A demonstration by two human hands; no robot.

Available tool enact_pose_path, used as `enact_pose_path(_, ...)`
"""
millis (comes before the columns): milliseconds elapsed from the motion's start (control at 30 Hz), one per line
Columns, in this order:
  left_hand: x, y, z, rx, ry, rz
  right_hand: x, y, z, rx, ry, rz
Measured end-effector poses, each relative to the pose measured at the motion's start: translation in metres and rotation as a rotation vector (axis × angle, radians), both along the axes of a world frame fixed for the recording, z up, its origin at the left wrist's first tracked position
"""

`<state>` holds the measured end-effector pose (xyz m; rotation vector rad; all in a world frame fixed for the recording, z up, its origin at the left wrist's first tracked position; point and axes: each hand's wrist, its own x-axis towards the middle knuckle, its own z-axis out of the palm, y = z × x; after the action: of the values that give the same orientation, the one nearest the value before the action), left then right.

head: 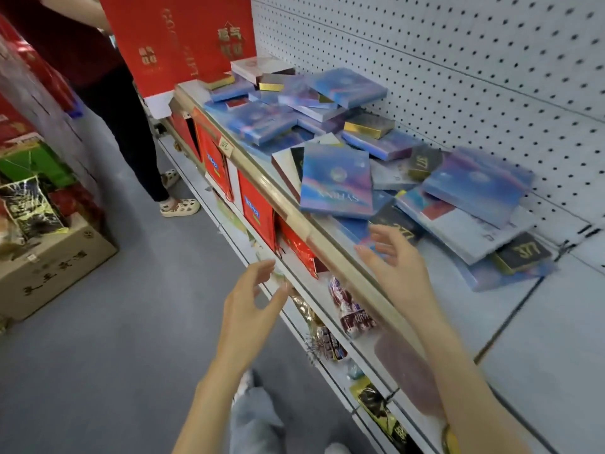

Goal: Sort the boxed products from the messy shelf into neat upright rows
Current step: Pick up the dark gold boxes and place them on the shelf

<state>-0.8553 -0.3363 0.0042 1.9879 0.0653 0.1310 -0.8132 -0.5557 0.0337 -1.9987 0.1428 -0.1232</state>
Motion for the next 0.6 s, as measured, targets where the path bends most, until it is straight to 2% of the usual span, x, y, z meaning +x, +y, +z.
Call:
enact_pose_path(233, 0.148, 0.097, 0.013, 0.049, -0.046, -0.201, 0.098, 0.082, 0.004, 0.041, -0.035, -0.22)
enact_pose_path(367, 0.22, 0.154, 0.032, 0.015, -0.08, -0.19, 0.146, 0.14, 0.016, 0.038, -0.022, -0.238)
enact_pose_path(600, 0.301, 0.203, 0.021, -0.044, -0.009, -0.213, 0.229, 0.194, 0.014, 0.067, -0.007, -0.314)
